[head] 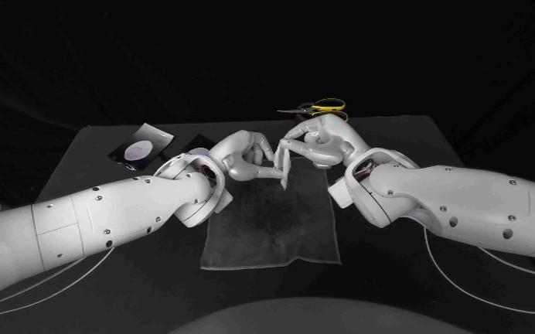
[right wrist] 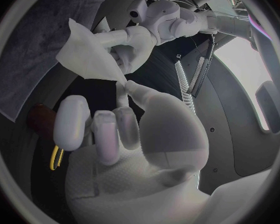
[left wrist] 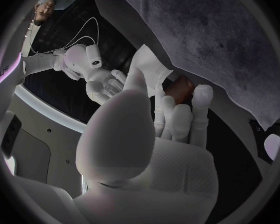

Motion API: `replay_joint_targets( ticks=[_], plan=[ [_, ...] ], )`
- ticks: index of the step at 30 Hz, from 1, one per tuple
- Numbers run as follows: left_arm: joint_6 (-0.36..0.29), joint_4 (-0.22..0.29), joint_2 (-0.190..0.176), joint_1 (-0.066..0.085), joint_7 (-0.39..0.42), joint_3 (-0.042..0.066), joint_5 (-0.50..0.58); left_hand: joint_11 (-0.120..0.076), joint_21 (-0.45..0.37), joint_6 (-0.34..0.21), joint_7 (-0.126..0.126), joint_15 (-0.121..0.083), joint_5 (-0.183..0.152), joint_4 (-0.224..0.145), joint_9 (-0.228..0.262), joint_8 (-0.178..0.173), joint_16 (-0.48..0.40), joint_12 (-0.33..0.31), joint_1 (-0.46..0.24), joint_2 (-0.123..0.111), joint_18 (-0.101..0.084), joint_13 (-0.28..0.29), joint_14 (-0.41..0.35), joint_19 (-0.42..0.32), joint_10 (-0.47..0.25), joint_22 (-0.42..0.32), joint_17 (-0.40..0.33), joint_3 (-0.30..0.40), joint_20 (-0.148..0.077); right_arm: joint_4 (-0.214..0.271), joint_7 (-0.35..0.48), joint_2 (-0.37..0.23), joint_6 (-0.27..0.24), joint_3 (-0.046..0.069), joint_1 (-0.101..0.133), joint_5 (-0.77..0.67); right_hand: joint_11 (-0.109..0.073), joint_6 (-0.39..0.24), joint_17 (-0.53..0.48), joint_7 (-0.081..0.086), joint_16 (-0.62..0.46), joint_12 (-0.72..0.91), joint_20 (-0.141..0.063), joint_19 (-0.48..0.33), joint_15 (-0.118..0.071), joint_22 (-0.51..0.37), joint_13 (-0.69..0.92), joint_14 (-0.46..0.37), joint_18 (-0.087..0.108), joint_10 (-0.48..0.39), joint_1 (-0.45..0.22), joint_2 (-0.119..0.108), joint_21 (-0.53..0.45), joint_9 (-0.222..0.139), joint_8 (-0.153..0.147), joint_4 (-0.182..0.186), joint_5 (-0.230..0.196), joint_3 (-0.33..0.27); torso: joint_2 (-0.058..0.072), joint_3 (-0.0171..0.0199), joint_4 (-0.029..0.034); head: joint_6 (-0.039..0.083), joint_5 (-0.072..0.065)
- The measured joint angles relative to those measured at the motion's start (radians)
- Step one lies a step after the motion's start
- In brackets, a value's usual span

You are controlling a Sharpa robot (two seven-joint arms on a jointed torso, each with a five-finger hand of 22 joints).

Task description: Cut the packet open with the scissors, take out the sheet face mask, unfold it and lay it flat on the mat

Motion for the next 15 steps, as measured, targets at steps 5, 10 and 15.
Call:
replay_joint_targets(
  ticks=[5,10,15],
  plan=[
    [-0.012,0.0,0.0,0.0,-0.002,0.0,0.007,-0.004,0.007,0.012,-0.003,0.0,0.0,0.001,-0.006,0.0,0.0,0.004,0.0,0.051,0.0,0.018,0.011,-0.004,0.018,0.003,0.008,0.042,0.004,0.0,-0.003,-0.001,0.004,0.0,0.0,-0.001,0.0,0.0,0.0,0.0,0.0,0.0,0.0,0.0,0.0,0.0,0.0,0.0,0.0,0.0,0.0,0.0,0.0,0.0,0.0,0.0,0.0,0.0,0.0,0.0,0.0,0.001,-0.001],
    [-0.028,0.0,0.0,0.0,0.01,0.001,0.025,-0.02,0.011,0.025,-0.017,-0.009,0.0,0.001,-0.031,-0.029,0.0,-0.013,0.042,0.153,0.0,-0.021,0.002,-0.008,-0.005,0.002,-0.008,0.146,0.0,-0.009,-0.005,-0.003,0.007,-0.001,0.0,-0.002,0.0,0.0,0.0,0.0,0.0,0.0,0.0,0.0,0.0,0.0,0.0,0.0,0.0,0.0,0.0,0.0,0.0,0.0,0.0,0.0,0.0,0.0,0.0,-0.0007,0.0004,0.002,-0.002],
    [-0.043,0.003,-0.001,0.0,0.04,0.001,0.051,-0.03,0.011,0.038,-0.029,-0.026,0.0,0.003,-0.072,-0.086,0.0,-0.067,0.059,0.178,0.0,-0.057,-0.017,-0.039,-0.028,-0.021,-0.041,0.301,-0.013,-0.02,-0.01,-0.002,0.011,-0.001,0.0,-0.002,0.0,0.0,0.001,0.0,0.001,0.0,0.0,0.0,0.0,0.001,0.0,0.0,0.0,0.0,0.0,0.0,0.0,0.0,-0.002,0.0,0.0,0.0,0.0,-0.0007,0.0009,0.002,-0.001]
  ],
)
